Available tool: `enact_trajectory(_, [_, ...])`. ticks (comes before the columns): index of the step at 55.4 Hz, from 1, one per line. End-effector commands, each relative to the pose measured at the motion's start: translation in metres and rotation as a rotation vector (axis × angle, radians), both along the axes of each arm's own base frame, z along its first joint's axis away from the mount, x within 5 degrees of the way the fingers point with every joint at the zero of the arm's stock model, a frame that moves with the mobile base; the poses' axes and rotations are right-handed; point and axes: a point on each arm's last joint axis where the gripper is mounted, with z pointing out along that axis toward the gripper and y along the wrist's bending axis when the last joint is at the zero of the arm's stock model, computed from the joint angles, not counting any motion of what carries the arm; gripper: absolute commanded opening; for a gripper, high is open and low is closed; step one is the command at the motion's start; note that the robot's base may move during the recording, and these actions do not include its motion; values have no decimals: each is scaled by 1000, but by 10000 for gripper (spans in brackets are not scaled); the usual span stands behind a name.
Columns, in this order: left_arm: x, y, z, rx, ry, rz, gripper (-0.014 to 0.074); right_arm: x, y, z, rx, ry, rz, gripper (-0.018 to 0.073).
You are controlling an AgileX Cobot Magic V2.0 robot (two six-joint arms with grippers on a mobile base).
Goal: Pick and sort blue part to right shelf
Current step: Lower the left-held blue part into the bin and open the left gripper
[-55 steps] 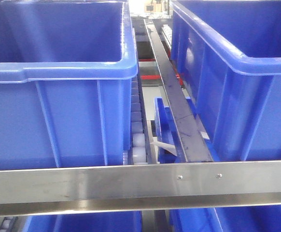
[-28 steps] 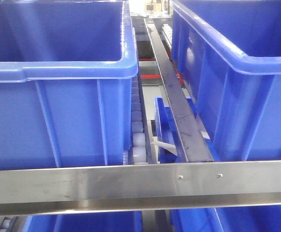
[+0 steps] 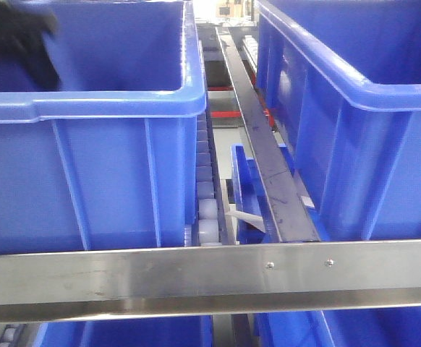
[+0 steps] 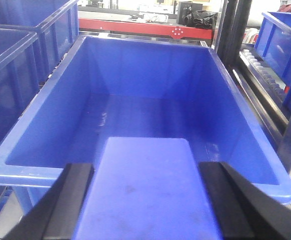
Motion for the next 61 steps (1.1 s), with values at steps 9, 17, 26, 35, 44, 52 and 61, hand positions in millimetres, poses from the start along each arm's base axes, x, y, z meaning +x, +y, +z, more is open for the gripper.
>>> enact_trajectory(9, [34,-6,-8,-12,23,-3,319,-2,1,16,-19,-108,11,83])
enact_trajectory(17, [35,-6,-9,3,18,-26,433,-2,1,16,-19,-108,11,83])
enact_trajectory(26, [34,-6,-9,4,24,-27,599,-2,1,16,-19,-108,11,83])
enact_trajectory(35, [30,-6,4,0,-3,-28,609,-2,1,16,-19,-108,11,83])
enact_trajectory(44, [8,-2,49,-12,-109,-33,606,-2,1,16,-19,-108,11,83])
enact_trajectory(52, [-24,4,79,-11,-195,-41,568,-2,1,16,-19,-108,11,83])
enact_trajectory(61, [-63,12,94,1,-283,-36,430,-2,1,16,-19,-108,11,83])
